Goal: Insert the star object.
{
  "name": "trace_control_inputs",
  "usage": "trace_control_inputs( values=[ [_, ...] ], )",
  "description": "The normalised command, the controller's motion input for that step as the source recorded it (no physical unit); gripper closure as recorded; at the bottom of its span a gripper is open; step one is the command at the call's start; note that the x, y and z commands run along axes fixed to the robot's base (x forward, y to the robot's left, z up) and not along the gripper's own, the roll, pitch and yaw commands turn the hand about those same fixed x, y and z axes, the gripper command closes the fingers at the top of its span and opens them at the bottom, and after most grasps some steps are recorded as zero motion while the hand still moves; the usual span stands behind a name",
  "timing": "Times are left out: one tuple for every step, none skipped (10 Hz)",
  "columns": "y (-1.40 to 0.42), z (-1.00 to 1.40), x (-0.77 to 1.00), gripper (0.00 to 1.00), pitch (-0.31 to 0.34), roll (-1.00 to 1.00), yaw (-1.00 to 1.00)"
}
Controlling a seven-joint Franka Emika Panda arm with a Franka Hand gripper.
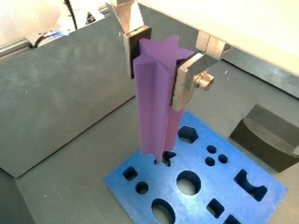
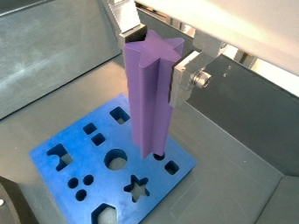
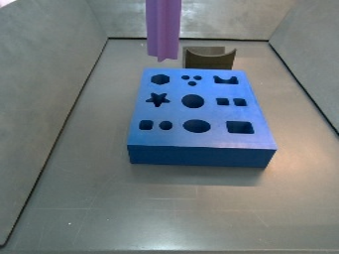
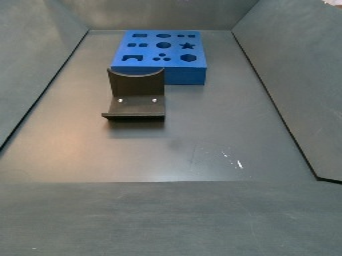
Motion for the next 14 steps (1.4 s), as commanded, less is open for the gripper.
trace_control_inputs(
  values=[
    [0.04, -0.08, -0.02, 1.00, 0.000, 0.02, 0.00],
    [0.09, -0.54, 0.12, 1.00, 0.019, 0.00, 0.04],
    [0.44, -1.00, 0.15, 1.00, -0.049, 0.00, 0.35],
    [0.49, -1.00, 0.08, 1.00, -0.036, 0.00, 0.46],
    [0.52, -1.00, 0.00, 1.00, -0.036, 0.00, 0.44],
    [0.43, -1.00, -0.41, 1.00, -0.039, 0.00, 0.19],
    [-0.04, -1.00, -0.64, 1.00, -0.049, 0.00, 0.00],
    [-0.02, -0.64, -0.21, 1.00, 0.000, 0.00, -0.09],
    [-0.06, -0.32, -0.11, 1.00, 0.017, 0.08, -0.09],
    [-0.08, -0.26, 0.03, 1.00, 0.064, 0.10, 0.12],
    [0.00, -0.30, 0.23, 1.00, 0.057, 0.10, 0.18],
    [0.00, -0.30, 0.42, 1.00, 0.110, 0.18, 0.21],
    [0.00, -0.32, 0.59, 1.00, 0.139, 0.20, 0.25],
    [0.00, -0.40, 0.69, 1.00, 0.149, 0.22, 0.25]
  ],
)
